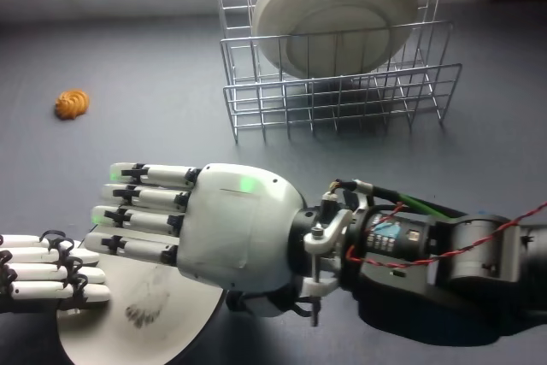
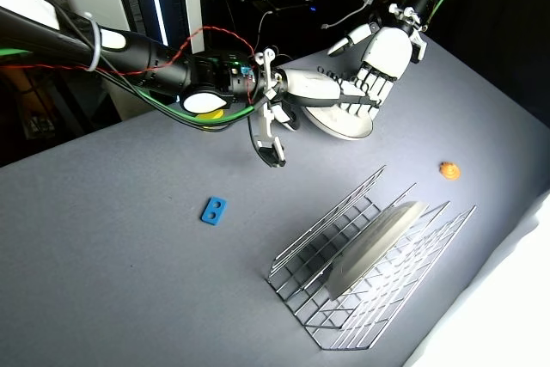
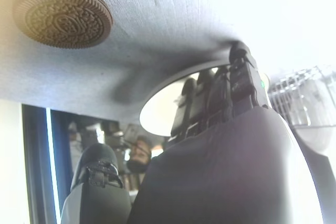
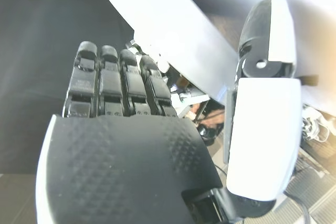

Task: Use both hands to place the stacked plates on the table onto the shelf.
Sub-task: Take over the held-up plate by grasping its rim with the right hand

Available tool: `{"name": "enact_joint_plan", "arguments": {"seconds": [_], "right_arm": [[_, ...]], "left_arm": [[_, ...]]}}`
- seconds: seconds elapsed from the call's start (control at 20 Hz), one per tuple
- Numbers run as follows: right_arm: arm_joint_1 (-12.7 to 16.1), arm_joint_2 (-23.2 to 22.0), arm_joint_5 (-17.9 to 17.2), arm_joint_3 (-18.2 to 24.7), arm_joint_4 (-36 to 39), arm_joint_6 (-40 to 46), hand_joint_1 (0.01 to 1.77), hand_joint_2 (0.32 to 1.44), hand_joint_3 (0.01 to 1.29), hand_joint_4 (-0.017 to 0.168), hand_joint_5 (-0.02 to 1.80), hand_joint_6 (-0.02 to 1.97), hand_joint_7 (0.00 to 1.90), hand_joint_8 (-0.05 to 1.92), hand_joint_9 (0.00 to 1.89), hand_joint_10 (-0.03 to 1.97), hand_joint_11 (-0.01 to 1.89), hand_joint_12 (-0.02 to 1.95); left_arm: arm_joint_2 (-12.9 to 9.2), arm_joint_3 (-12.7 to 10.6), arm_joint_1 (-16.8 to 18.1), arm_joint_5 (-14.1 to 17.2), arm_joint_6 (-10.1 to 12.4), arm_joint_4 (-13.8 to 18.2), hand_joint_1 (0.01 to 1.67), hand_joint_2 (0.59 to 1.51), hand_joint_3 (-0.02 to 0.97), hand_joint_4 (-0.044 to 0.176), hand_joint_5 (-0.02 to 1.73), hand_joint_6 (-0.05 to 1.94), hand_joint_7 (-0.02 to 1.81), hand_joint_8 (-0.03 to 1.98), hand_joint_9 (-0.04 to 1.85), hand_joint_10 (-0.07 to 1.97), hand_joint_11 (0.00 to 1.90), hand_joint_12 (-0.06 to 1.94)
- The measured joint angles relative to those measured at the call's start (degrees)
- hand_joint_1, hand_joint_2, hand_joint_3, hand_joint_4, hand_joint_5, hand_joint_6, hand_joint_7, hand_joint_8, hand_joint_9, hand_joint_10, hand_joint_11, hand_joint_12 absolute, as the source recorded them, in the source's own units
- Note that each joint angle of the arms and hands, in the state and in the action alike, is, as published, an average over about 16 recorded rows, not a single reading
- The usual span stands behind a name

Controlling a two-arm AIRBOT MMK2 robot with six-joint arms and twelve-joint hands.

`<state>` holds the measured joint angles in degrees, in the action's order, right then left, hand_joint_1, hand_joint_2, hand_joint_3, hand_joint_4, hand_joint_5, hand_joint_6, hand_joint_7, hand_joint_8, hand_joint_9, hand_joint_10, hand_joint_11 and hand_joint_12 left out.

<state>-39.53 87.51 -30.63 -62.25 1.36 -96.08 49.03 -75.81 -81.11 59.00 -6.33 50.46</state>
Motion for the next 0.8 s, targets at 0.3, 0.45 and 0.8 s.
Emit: {"name": "enact_joint_plan", "arguments": {"seconds": [0.3, 0.45, 0.8], "right_arm": [[0.32, 3.59, 0.23, -3.18, -0.30, -0.12, 0.99, 0.91, 0.02, 0.004, 0.10, 0.01, 0.10, 0.00, 0.10, 0.03, 0.02, 0.39], [0.54, 4.68, 0.31, -4.07, -0.46, -0.26, 1.03, 0.93, 0.02, 0.004, 0.20, 0.02, 0.21, 0.00, 0.20, 0.05, 0.04, 0.63], [0.78, 5.36, 0.05, -4.91, -0.56, -0.75, 1.15, 0.98, 0.02, 0.000, 0.54, 0.15, 0.60, 0.19, 0.59, 0.29, 0.30, 1.13]], "left_arm": [[0.02, 0.11, -0.32, -0.17, 0.15, -0.24, 0.02, 1.091, 0.021, -0.005, 0.02, 0.01, 0.02, -0.01, -0.03, -0.06, 0.02, -0.02], [0.03, 0.16, -0.46, -0.23, 0.16, -0.35, 0.02, 1.091, 0.021, -0.004, 0.02, 0.01, 0.02, -0.01, -0.03, -0.06, 0.02, -0.03], [0.08, 0.22, -0.67, -0.27, 0.16, -0.59, 0.02, 1.087, 0.021, -0.004, 0.02, 0.01, 0.02, 0.00, -0.03, -0.06, 0.02, -0.03]]}}
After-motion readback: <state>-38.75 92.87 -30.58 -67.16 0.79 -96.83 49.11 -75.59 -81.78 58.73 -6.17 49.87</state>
